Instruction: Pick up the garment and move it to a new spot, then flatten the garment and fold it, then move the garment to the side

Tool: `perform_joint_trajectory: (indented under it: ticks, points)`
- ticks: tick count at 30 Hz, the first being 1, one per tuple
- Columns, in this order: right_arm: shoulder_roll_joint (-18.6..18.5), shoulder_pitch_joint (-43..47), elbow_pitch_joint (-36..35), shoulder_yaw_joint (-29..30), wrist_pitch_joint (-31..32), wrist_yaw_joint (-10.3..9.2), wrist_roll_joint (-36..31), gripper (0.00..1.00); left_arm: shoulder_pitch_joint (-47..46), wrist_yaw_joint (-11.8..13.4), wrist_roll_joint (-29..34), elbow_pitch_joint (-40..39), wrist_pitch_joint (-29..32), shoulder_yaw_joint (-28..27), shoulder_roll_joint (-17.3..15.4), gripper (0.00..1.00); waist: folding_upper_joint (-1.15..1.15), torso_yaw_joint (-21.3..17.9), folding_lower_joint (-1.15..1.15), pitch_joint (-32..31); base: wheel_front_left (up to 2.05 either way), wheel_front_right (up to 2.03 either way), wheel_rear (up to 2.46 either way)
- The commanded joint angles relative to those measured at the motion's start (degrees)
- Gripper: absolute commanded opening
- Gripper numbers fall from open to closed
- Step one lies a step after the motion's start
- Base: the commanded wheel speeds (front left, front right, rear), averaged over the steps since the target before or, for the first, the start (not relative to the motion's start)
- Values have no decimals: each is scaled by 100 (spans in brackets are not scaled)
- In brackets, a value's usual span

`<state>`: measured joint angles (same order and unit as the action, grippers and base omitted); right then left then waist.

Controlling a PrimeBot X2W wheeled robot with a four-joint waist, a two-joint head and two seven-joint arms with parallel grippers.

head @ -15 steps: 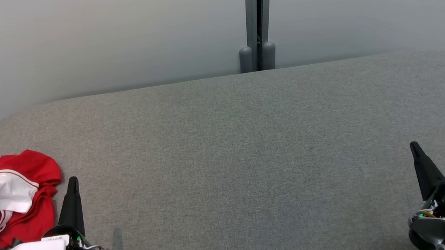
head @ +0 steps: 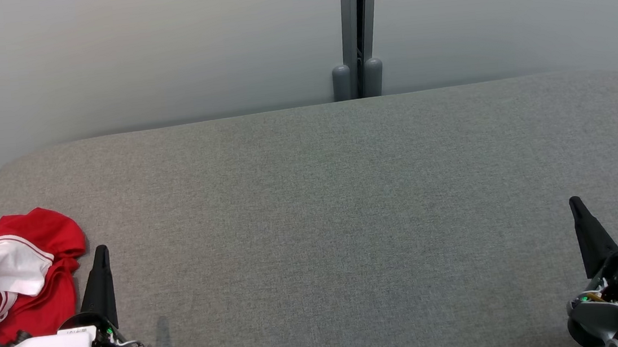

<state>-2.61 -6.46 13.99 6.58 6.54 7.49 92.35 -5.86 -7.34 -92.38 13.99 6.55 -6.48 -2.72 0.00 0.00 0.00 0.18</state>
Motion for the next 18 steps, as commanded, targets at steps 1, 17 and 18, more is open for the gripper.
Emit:
perform_joint_trajectory:
  ticks: [1, 17, 18]
  points:
    - [-52, 50, -17, 4, 17, 0, 15, 0, -69, -33, -9, -15, 17, -19, -31, 0, 0, 0, 0, 0, 0, 0, 0]
    - [-52, 50, -17, 3, 17, 0, 15, 0, -69, -33, -9, -15, 16, -19, -31, 0, 0, 0, 0, 0, 0, 0, 0]
    - [-52, 50, -17, 2, 17, 0, 15, 0, -69, -33, -9, -15, 17, -19, -31, 0, 0, 0, 0, 0, 0, 0, 0]
